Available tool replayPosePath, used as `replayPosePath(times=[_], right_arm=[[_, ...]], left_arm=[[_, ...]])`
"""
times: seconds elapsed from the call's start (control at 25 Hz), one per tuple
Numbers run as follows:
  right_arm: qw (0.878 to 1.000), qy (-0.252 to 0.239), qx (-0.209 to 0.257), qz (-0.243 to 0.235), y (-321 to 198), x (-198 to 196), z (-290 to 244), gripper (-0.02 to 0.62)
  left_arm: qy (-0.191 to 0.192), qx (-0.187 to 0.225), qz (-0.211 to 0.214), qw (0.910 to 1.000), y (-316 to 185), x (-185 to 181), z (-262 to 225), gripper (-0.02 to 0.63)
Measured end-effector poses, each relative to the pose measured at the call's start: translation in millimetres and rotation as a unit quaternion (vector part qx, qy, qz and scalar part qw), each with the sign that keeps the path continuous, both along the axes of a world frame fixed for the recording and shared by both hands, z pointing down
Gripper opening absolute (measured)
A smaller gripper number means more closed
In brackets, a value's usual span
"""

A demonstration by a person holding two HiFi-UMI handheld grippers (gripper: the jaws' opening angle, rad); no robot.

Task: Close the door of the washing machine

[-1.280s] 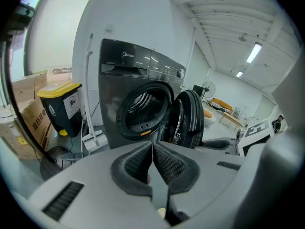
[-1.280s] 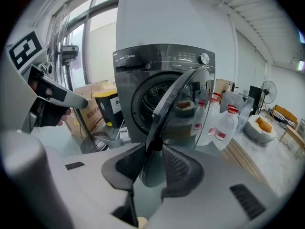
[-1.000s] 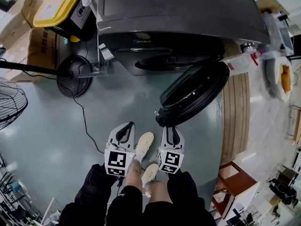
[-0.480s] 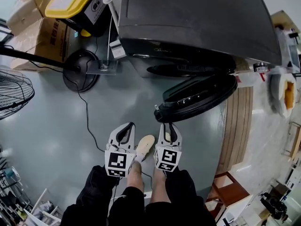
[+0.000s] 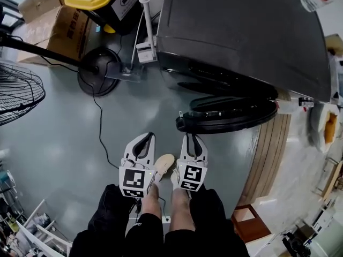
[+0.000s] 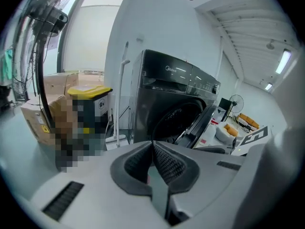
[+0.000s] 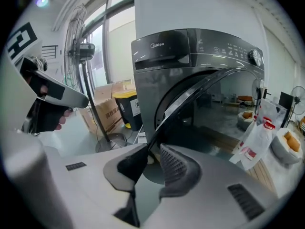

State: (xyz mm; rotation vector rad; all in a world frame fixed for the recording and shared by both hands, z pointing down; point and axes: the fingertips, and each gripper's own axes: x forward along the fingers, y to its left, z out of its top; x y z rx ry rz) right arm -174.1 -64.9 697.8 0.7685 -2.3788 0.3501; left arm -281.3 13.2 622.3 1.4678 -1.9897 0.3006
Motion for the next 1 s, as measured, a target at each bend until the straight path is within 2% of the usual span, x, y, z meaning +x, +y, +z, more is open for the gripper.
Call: replayPosePath(times=[0.56, 1.0], right_arm=[[0.998, -0.03, 0.03, -0.047, -35, -52, -1, 0.087], [0.996, -0.039, 0.043, -0.067, -58, -81, 2, 0.084]], left_arm=[[-0.016, 0.008, -0.055, 0.9983, 2, -23, 10, 0.026], [-0.042, 0.025, -0.075, 0.996, -8, -41, -5, 0.026]])
